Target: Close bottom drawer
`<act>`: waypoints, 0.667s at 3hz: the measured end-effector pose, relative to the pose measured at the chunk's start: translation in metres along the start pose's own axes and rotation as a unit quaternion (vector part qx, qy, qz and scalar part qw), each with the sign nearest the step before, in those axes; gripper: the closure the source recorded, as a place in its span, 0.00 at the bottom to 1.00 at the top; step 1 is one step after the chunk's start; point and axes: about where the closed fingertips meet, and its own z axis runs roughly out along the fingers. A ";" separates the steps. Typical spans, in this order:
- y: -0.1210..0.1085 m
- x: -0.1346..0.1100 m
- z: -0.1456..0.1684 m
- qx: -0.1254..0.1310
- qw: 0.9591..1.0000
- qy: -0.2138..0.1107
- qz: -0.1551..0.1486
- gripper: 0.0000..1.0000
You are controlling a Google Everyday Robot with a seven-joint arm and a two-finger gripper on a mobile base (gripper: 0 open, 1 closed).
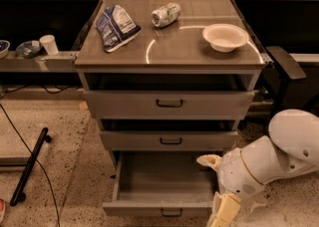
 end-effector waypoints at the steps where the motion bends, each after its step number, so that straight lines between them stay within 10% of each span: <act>1: -0.005 -0.004 0.010 -0.048 0.996 -0.048 -0.053 0.00; 2: -0.010 -0.016 0.050 -0.087 0.982 -0.138 -0.100 0.00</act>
Offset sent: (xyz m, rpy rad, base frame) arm 0.0330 0.0932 -0.0742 0.6390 -0.1103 0.2742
